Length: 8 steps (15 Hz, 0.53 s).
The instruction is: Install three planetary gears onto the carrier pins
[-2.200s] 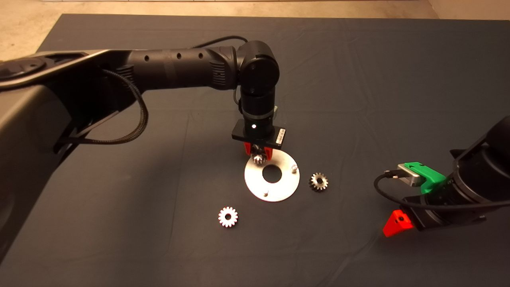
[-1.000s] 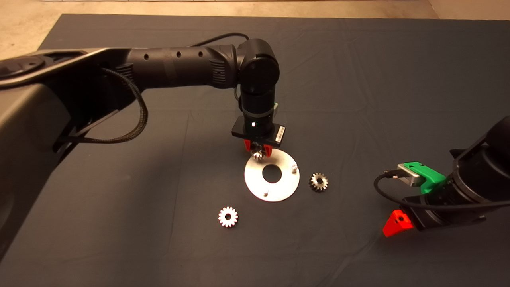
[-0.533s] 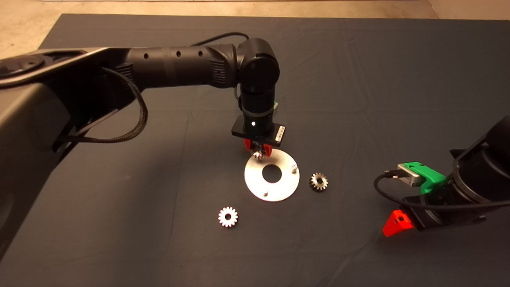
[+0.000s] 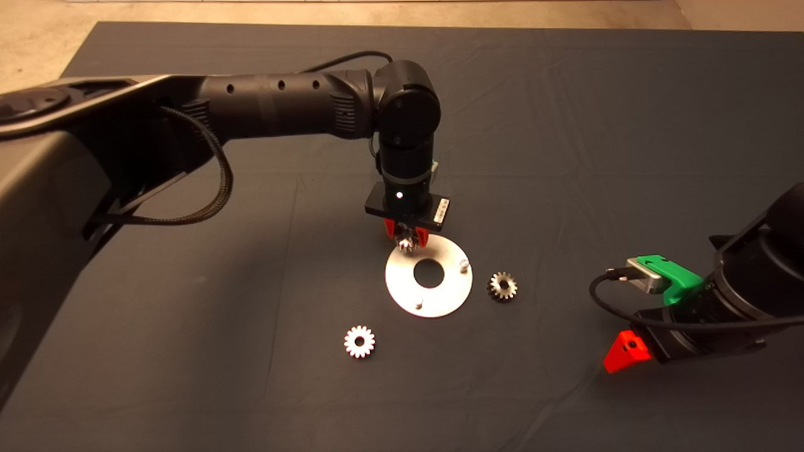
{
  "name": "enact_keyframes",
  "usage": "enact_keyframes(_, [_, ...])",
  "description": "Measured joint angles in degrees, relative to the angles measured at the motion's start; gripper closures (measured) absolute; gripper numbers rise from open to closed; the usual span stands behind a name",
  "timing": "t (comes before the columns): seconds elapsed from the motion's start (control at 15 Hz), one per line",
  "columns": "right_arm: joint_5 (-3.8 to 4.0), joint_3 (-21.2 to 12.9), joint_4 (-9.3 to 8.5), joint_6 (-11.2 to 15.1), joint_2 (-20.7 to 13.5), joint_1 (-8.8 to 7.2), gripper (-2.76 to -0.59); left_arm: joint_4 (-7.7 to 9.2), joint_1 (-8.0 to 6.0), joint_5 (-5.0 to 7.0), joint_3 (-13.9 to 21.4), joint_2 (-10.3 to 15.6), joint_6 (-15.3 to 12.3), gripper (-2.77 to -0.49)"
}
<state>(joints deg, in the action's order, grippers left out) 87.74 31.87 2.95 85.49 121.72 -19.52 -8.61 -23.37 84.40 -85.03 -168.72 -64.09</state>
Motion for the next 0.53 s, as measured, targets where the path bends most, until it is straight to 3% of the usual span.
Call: enact_keyframes(0.53, [0.00,0.0,0.00,0.0,0.0,0.00,-2.76,-0.03,0.69,-0.03,0.0,0.0,-0.2,-0.88])
